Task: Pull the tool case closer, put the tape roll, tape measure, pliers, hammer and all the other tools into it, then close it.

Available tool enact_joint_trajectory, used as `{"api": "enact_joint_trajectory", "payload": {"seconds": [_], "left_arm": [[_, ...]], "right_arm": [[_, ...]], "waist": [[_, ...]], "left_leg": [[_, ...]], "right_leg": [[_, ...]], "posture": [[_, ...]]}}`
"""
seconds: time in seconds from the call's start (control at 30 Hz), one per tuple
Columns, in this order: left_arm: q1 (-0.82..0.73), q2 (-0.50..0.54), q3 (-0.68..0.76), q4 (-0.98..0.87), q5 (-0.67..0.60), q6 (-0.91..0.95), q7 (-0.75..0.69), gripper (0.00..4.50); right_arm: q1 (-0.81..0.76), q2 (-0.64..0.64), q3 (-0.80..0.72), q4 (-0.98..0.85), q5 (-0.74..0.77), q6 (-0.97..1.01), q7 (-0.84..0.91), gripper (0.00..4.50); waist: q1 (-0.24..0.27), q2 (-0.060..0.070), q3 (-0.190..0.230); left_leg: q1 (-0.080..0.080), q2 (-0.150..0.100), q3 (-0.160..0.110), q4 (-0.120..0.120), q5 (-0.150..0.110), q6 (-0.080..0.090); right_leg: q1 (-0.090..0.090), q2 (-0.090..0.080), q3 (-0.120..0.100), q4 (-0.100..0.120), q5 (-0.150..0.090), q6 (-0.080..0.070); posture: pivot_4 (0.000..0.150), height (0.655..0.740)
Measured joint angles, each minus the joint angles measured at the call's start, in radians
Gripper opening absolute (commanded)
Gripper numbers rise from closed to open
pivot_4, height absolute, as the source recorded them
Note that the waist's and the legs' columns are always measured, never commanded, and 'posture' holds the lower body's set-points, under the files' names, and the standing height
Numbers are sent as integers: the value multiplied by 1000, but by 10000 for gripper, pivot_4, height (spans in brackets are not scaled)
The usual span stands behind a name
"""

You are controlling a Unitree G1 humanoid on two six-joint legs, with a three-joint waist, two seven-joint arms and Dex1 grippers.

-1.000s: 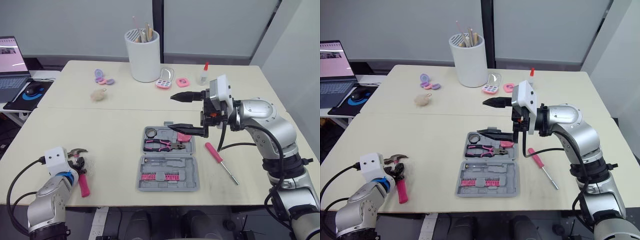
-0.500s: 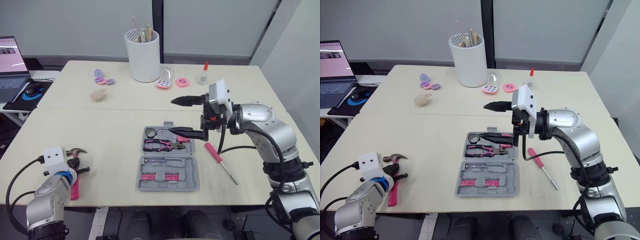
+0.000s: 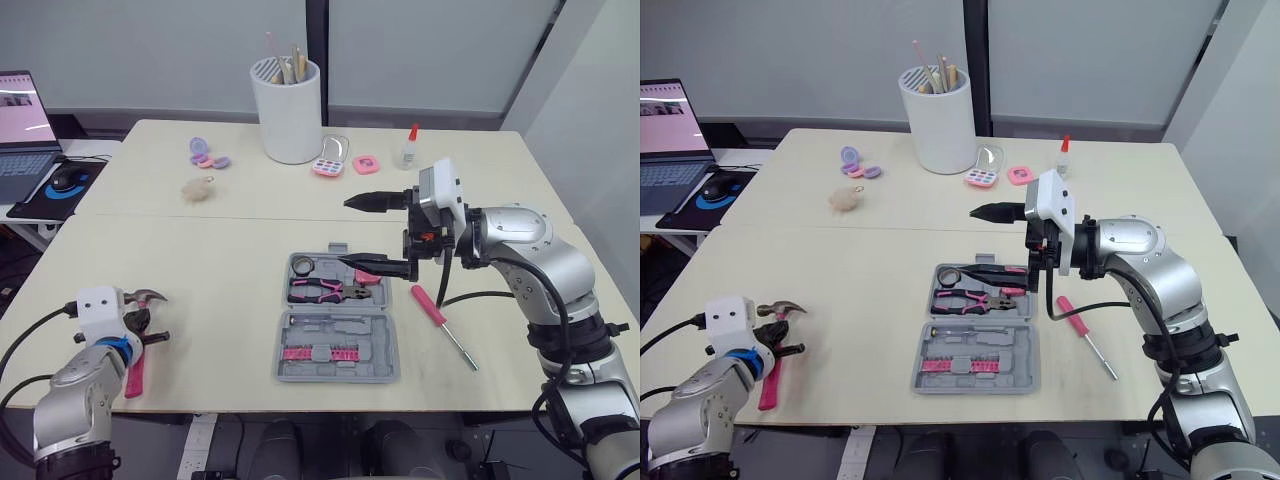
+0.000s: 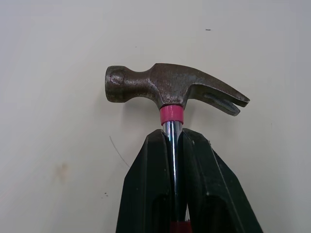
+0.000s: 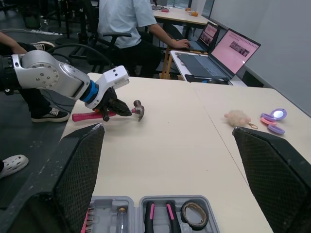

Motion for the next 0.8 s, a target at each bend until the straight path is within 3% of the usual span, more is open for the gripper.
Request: {"api": "enact_joint_trajectory", "payload": {"seconds": [0.5,0.8], "left_arm": [[-29,103,-193,-141,-3,39,-219,781],[-28,281,-288,-245,-9,36,-458,781]], "right_arm": [[14,-29,-7,0,-9,-9,0,45000],[38,-45,-5,0,-23,-24,3,45000]], "waist": [[-1,0,1],[0,2,2]], "left_leg": [[-1,0,0,-2,0,0],[-2,0,1,-3,0,0]], "right_leg": [[0,0,0,-3,0,0],[-1,0,0,-5,0,0]], "posture": [[1500,7400],[1500,7400]]}}
